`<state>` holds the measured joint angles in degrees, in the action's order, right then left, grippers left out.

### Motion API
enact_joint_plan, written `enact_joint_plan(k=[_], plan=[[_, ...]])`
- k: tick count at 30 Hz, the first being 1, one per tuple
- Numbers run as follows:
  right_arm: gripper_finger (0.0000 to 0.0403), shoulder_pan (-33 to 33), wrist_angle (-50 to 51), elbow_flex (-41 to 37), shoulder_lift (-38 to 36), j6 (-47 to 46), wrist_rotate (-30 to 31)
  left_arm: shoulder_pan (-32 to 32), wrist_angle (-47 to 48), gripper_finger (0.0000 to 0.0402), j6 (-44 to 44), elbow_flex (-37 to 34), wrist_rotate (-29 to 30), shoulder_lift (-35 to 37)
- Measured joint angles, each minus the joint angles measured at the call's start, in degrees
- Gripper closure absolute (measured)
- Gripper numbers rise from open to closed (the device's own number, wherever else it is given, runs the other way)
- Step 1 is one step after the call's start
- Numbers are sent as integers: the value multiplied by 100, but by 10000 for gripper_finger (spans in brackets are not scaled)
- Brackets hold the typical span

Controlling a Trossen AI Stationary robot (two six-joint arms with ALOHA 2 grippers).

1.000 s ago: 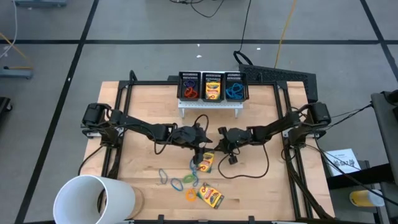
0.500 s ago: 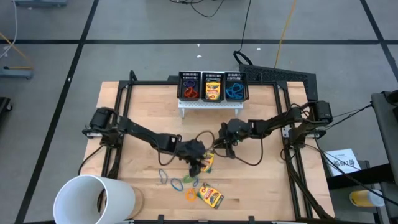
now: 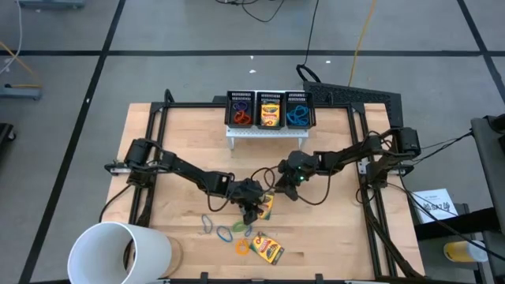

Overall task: Pick & Place Office Desk Supplies
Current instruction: Put the crayon box into the middle black bin on the shelf

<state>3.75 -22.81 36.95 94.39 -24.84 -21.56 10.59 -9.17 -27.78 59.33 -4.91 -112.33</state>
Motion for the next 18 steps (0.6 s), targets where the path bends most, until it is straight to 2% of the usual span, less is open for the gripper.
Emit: enact_joint_plan(k=[7,14,18], plan=[[258,26,121,1,268,-202,-180,-5,-62,211,270,0,42,-98],[258,-7,-412,21,624,-430,-370,-7,-301,211,334,2,89,-259],[264,-4,-622,17,647,-487,-725,-7,-363,211,366,0,88,-269]])
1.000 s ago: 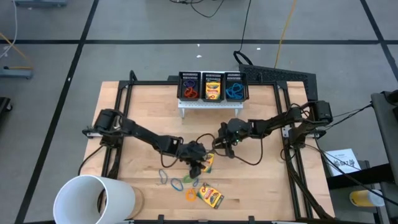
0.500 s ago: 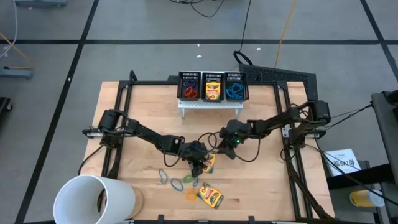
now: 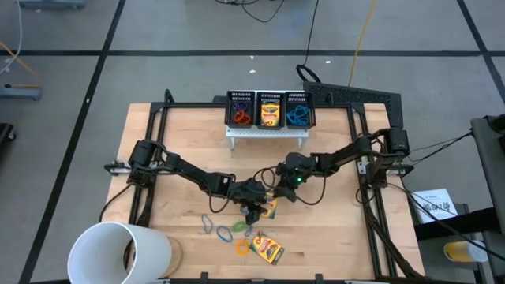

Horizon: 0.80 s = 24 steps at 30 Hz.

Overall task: Pick & Place Office Desk Supplies
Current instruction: Put the crayon box into the middle black bin on the shelf

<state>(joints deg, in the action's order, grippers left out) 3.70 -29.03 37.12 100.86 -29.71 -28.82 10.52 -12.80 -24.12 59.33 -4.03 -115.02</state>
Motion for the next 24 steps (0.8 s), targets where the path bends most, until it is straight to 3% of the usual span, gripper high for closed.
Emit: enact_joint_plan(k=[7,11,24], plan=[[273,-2,12,-2,0,161,-249,-29,32,211,0,-2,-24,-2],[290,-15,119,-4,2,356,154,-31,35,211,50,-2,-24,-2],[398,-7,185,-15,15,1099,312,-33,46,211,50,-9,-20,-4]])
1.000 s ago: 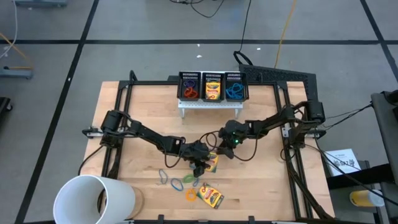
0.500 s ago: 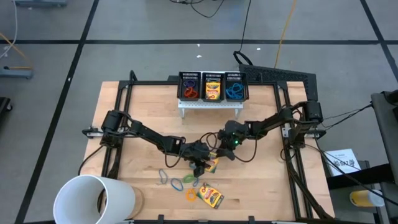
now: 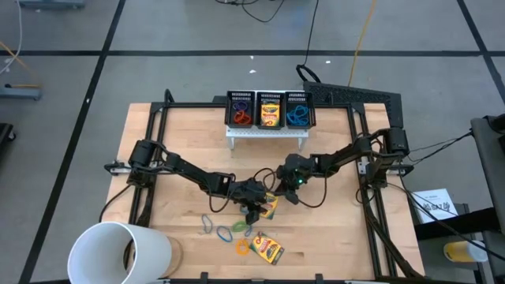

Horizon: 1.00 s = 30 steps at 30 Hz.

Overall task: Pick & Place Office Desk Supplies
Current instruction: Put the crayon box into the middle black bin on the shelf

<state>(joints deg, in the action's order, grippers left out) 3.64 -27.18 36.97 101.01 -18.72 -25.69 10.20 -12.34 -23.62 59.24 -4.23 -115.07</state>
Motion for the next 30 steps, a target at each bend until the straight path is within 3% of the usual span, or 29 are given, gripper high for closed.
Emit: enact_joint_plan(k=[13,30], plan=[[402,1,-68,-20,-501,388,135,-20,-125,211,93,-7,61,125],[403,-305,-18,-2,-1873,1046,898,-66,-116,211,898,-15,309,2192]])
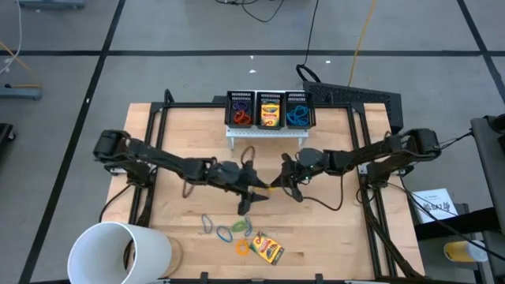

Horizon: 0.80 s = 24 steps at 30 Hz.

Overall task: Pick & Place Office Desk Supplies
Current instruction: Put the crayon box into the middle black bin on the shelf

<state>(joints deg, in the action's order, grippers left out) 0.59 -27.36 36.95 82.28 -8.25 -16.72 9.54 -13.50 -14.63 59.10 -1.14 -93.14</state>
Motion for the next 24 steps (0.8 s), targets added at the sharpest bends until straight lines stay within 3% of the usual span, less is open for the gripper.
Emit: enact_joint_plan(k=[6,16,24], plan=[[403,-89,-26,2,-591,269,234,0,14,211,-62,4,374,754],[403,-88,115,4,-1553,741,667,-74,51,211,-456,10,417,1250],[403,223,1070,250,-2267,785,1024,-524,1057,211,-372,13,423,1707]])
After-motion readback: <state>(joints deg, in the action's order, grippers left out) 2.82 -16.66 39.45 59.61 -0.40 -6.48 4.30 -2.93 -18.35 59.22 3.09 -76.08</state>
